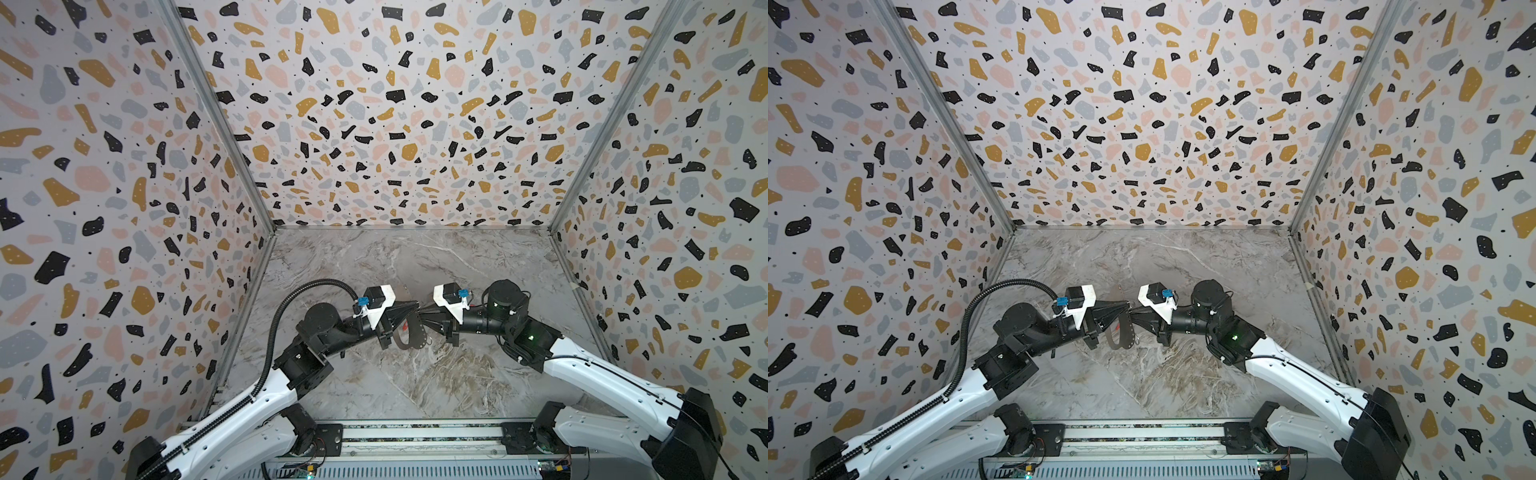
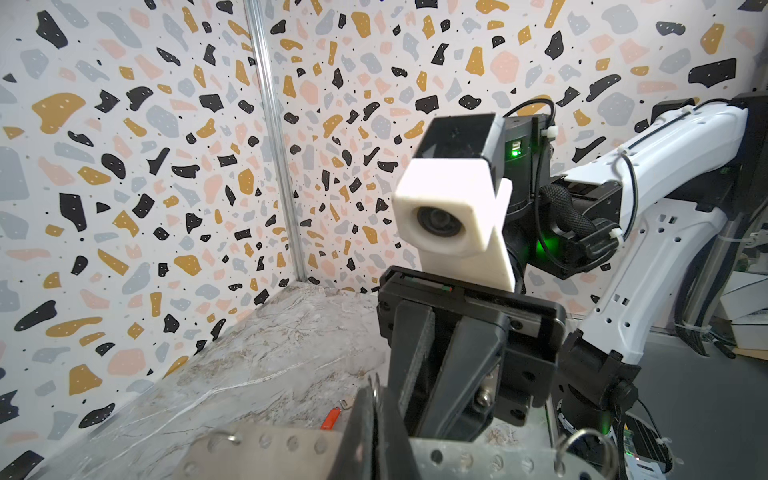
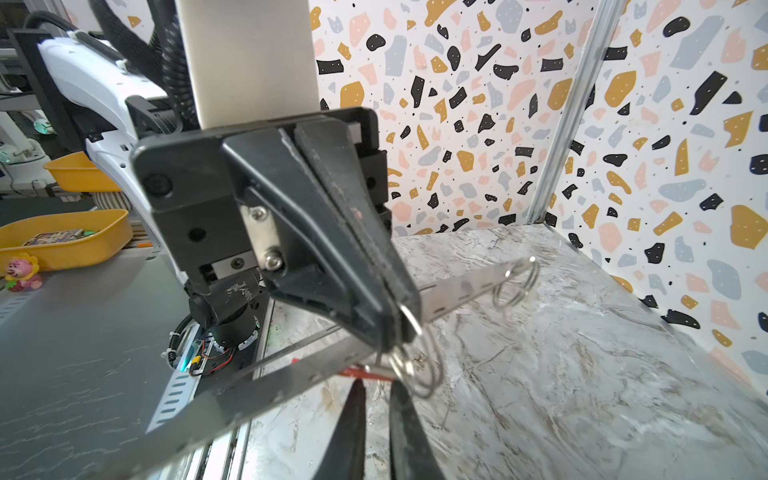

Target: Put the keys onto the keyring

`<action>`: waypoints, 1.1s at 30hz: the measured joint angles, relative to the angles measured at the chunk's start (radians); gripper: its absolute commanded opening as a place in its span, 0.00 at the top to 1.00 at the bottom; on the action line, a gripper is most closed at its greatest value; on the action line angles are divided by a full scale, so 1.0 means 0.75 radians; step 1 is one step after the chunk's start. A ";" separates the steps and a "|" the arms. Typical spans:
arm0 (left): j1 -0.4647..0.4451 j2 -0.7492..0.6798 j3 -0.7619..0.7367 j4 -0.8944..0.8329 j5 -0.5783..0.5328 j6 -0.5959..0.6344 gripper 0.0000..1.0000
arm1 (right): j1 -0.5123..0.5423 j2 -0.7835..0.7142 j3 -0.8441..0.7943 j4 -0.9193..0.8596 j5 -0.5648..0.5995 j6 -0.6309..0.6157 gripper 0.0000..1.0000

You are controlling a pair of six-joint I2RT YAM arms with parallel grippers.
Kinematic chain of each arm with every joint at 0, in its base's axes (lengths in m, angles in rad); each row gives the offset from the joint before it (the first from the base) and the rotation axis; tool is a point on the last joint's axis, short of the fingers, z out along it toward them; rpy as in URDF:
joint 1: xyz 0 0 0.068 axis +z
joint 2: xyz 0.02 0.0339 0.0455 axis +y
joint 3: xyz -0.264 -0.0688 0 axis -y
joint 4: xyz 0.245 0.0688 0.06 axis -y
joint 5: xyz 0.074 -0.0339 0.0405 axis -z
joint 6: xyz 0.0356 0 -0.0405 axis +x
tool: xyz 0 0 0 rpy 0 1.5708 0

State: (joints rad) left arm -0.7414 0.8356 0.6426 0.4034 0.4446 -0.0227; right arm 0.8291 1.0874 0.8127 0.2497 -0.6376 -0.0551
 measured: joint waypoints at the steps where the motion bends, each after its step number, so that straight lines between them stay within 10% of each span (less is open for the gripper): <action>1: 0.000 0.000 0.000 0.006 -0.006 -0.002 1.00 | 0.015 0.000 0.001 -0.006 0.011 -0.006 0.91; 33: 0.001 -0.031 -0.079 0.149 -0.076 -0.095 1.00 | 0.213 -0.132 0.032 -0.123 0.679 -0.153 0.60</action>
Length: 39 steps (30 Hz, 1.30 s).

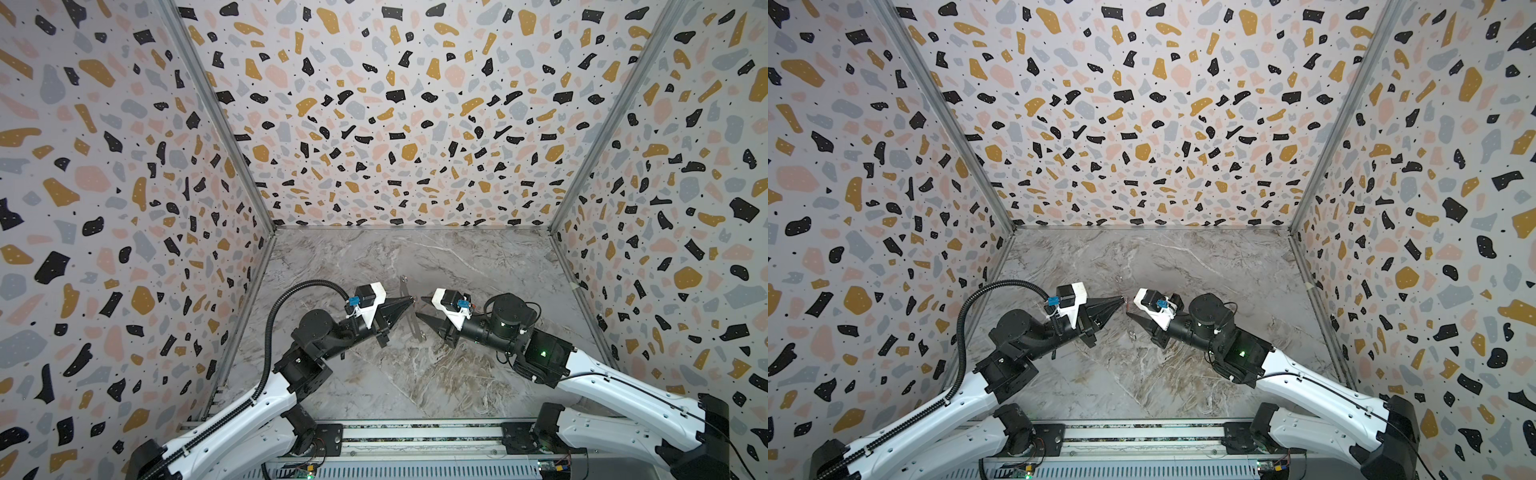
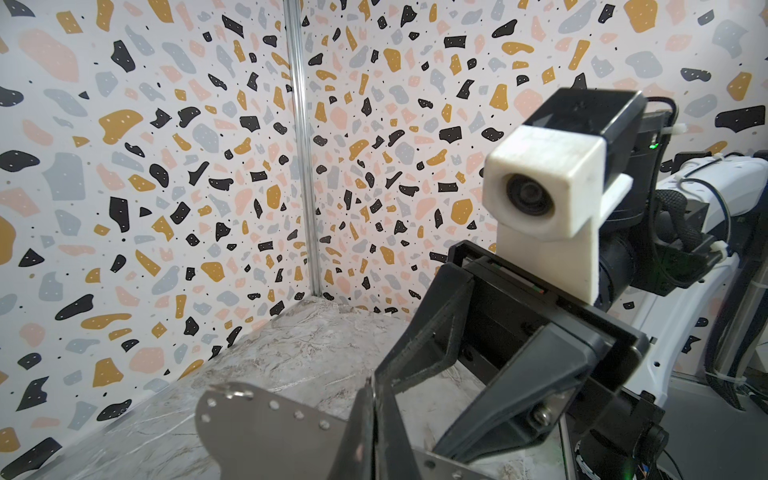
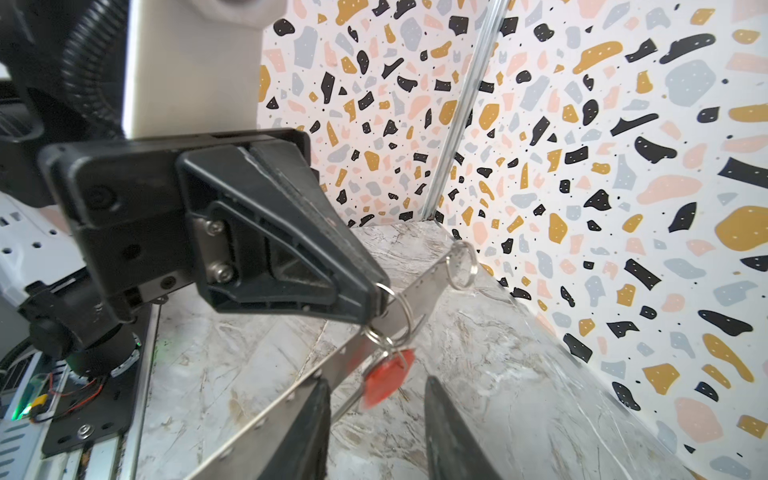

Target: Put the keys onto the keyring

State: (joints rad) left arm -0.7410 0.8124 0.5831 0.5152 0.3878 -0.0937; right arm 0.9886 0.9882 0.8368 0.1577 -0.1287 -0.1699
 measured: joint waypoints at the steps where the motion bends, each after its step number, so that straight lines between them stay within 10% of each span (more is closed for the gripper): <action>1: 0.000 -0.001 0.000 0.003 0.002 -0.001 1.00 | 0.000 0.002 -0.001 0.000 0.011 0.000 0.60; 9: 0.000 -0.007 0.000 0.014 0.031 -0.010 1.00 | 0.000 0.062 -0.001 0.025 -0.007 -0.009 0.64; 18: 0.000 -0.014 0.000 0.013 0.028 -0.020 1.00 | -0.003 0.098 -0.003 0.078 -0.121 -0.016 1.00; 39: 0.000 -0.045 -0.013 0.038 -0.009 -0.030 1.00 | 0.127 0.140 -0.019 0.083 -0.167 -0.130 1.00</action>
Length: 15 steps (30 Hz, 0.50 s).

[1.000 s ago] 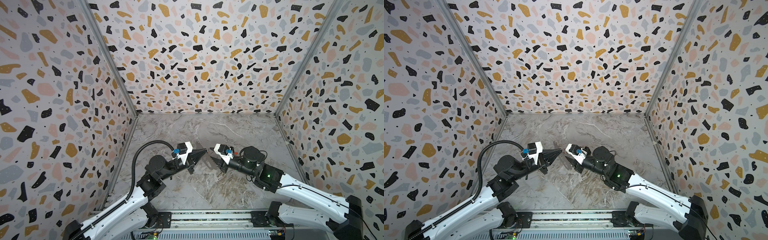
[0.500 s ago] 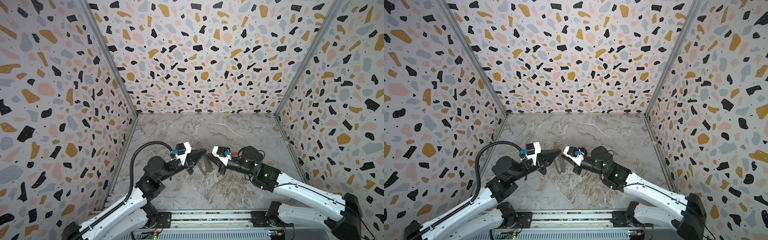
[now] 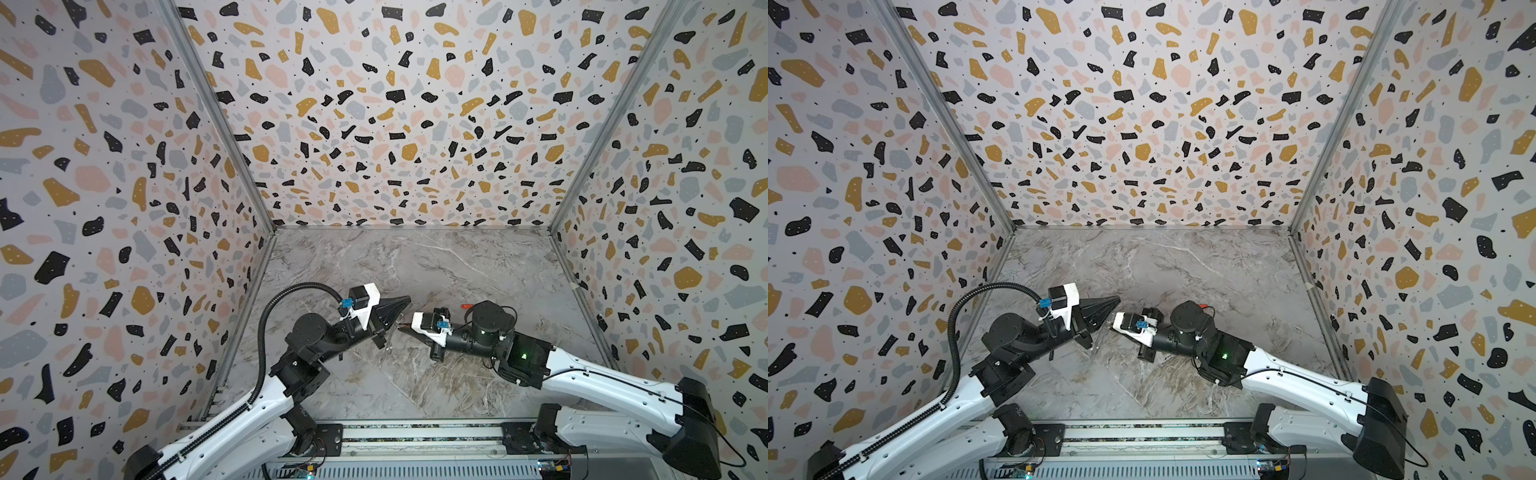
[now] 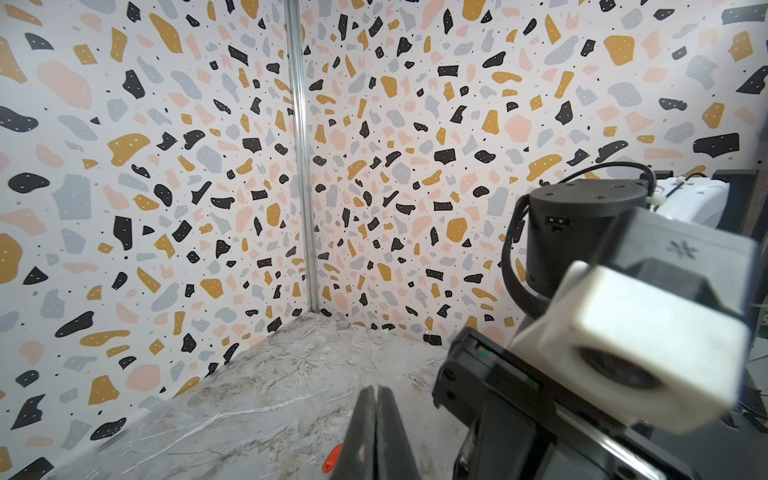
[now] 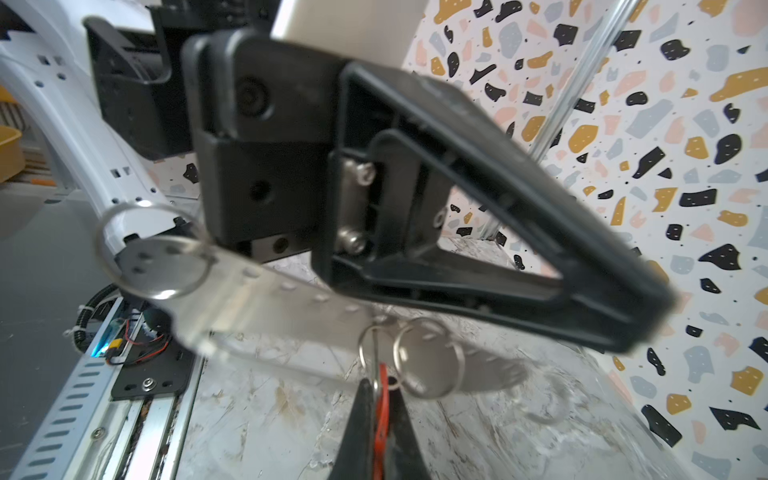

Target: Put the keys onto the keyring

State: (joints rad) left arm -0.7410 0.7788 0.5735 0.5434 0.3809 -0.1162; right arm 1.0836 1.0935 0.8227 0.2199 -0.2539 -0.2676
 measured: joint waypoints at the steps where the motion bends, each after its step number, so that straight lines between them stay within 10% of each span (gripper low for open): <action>1: 0.000 0.000 -0.001 0.002 -0.002 0.000 1.00 | 0.006 0.007 0.000 -0.006 0.001 -0.005 1.00; 15: 0.000 -0.044 -0.016 -0.009 -0.035 0.002 1.00 | 0.008 -0.007 0.000 -0.025 0.116 -0.012 1.00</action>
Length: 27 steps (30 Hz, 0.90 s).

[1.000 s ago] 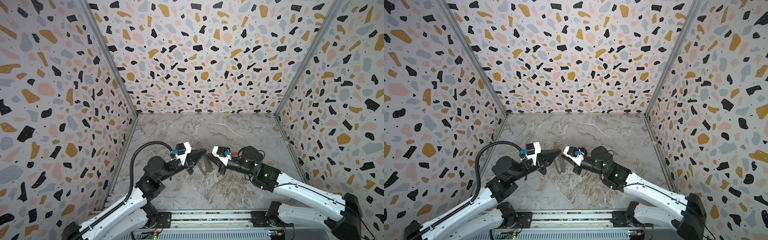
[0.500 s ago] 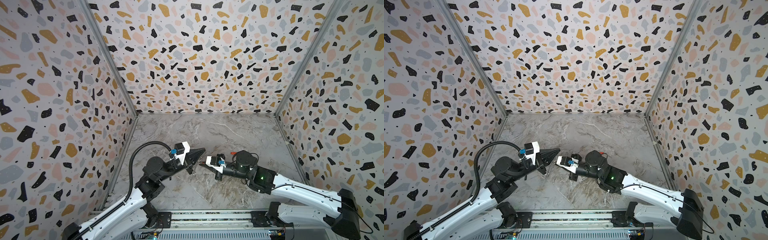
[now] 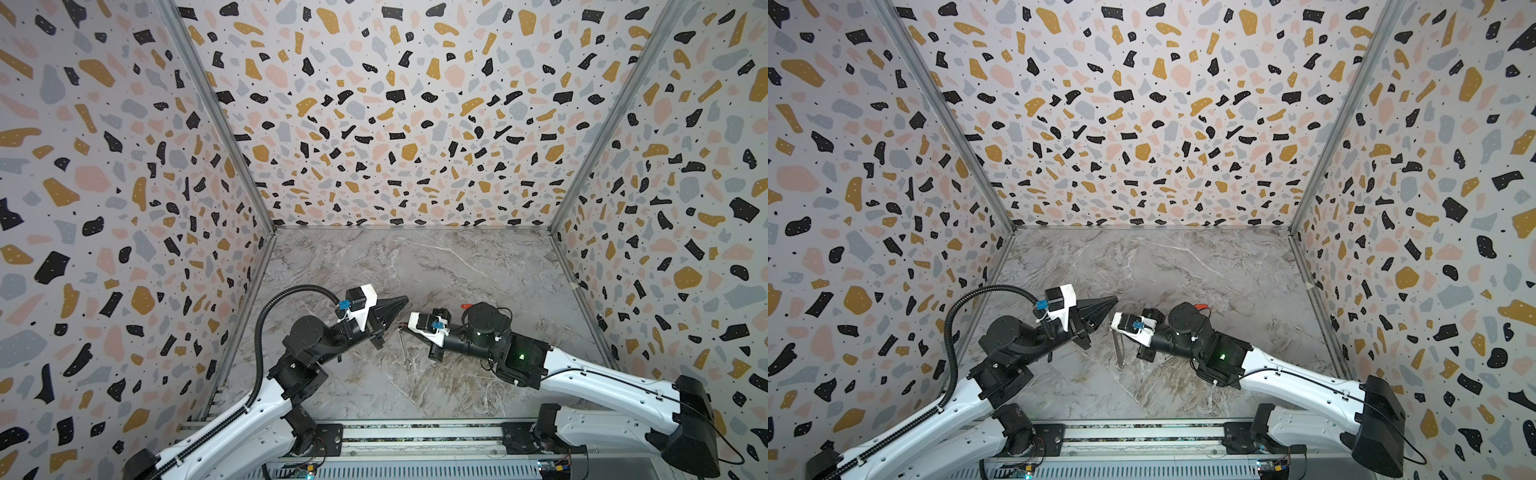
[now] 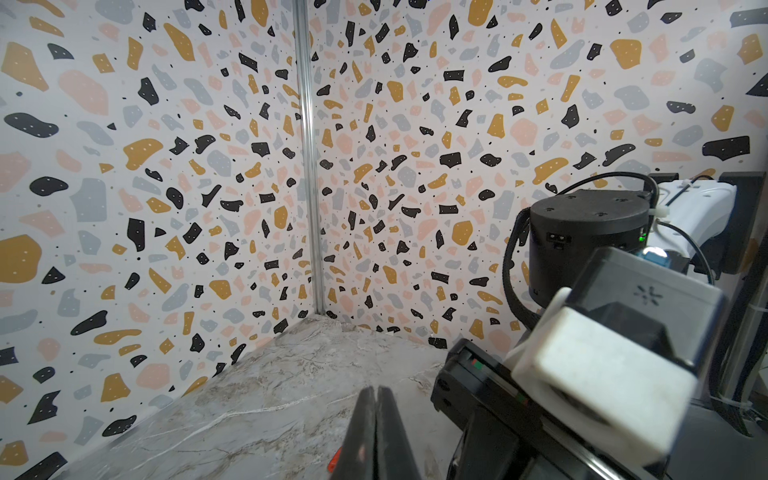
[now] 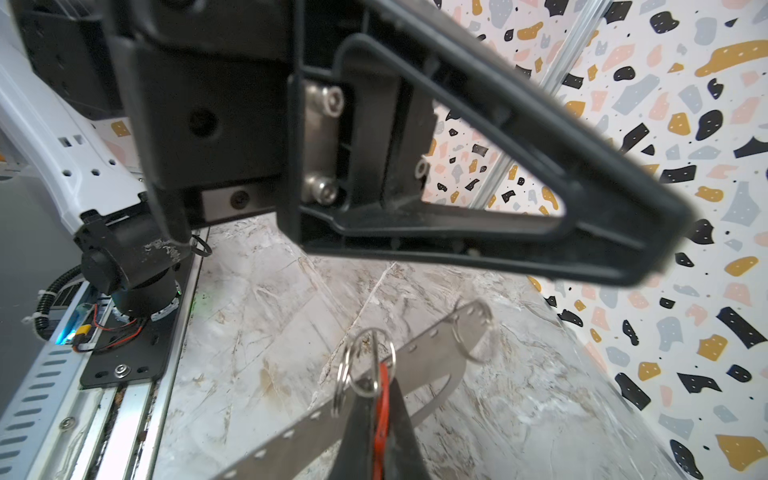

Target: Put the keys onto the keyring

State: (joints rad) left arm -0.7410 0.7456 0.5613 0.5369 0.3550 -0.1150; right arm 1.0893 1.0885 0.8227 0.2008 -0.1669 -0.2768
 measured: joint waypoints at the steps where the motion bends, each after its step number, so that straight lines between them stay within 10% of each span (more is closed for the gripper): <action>1: 0.000 -0.011 0.000 -0.003 -0.008 0.001 1.00 | -0.001 -0.007 0.000 0.001 0.006 -0.002 1.00; 27: 0.000 -0.165 -0.084 -0.173 -0.054 0.024 0.79 | -0.054 -0.087 0.014 -0.010 0.075 -0.024 1.00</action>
State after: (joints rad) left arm -0.7410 0.6220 0.4980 0.4072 0.3141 -0.0971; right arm 1.0489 1.0233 0.8333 0.1936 -0.1108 -0.2947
